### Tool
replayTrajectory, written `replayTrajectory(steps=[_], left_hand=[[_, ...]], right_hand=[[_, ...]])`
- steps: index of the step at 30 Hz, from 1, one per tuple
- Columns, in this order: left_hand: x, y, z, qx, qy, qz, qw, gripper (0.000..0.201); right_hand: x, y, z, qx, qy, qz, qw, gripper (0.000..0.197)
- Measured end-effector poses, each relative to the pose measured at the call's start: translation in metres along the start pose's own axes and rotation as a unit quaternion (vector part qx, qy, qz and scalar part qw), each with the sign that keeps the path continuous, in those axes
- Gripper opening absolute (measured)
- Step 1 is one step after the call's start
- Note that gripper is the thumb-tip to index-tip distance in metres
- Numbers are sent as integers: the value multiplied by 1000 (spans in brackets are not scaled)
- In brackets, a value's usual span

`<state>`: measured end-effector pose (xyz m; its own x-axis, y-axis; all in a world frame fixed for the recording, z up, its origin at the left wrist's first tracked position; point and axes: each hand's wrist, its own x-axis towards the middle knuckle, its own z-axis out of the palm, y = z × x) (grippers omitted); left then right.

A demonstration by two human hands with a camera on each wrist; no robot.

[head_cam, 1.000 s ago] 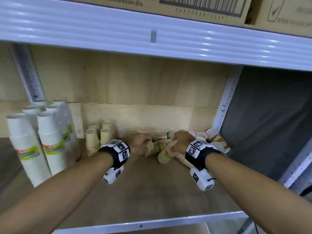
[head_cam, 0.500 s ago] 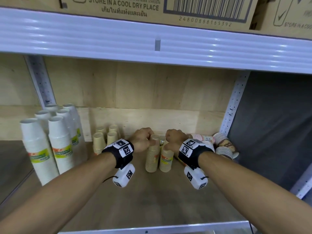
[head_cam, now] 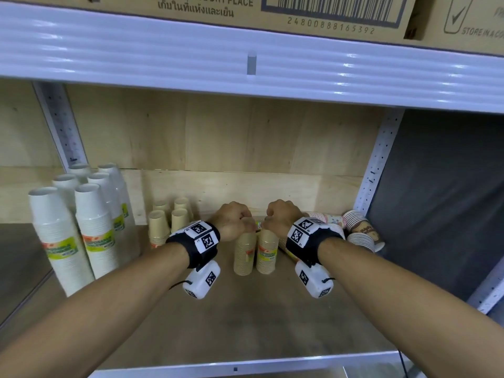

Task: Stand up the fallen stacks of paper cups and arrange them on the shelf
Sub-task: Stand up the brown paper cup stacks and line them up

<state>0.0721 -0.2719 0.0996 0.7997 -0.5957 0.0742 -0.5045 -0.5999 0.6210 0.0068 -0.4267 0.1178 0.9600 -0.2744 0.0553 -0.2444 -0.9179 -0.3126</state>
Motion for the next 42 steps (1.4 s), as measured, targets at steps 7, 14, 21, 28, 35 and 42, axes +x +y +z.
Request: replayTrajectory(steps=[7, 14, 21, 28, 35, 42], left_hand=[[0, 5, 3, 12, 3, -9, 1000, 39], [0, 13, 2, 36, -8, 15, 999, 37], [0, 15, 4, 33, 9, -7, 999, 42], [2, 21, -1, 58, -21, 14, 998, 38], [-3, 25, -17, 108, -68, 15, 992, 39], [-22, 17, -42, 142, -121, -36, 982, 36]], right_hand=[[6, 5, 6, 6, 2, 0, 1000, 35], [10, 8, 9, 12, 7, 7, 1000, 36], [10, 9, 10, 17, 7, 9, 1000, 37], [10, 5, 2, 7, -18, -3, 1000, 43], [6, -12, -7, -32, -39, -28, 998, 34], [1, -48, -17, -45, -129, -70, 988, 39]])
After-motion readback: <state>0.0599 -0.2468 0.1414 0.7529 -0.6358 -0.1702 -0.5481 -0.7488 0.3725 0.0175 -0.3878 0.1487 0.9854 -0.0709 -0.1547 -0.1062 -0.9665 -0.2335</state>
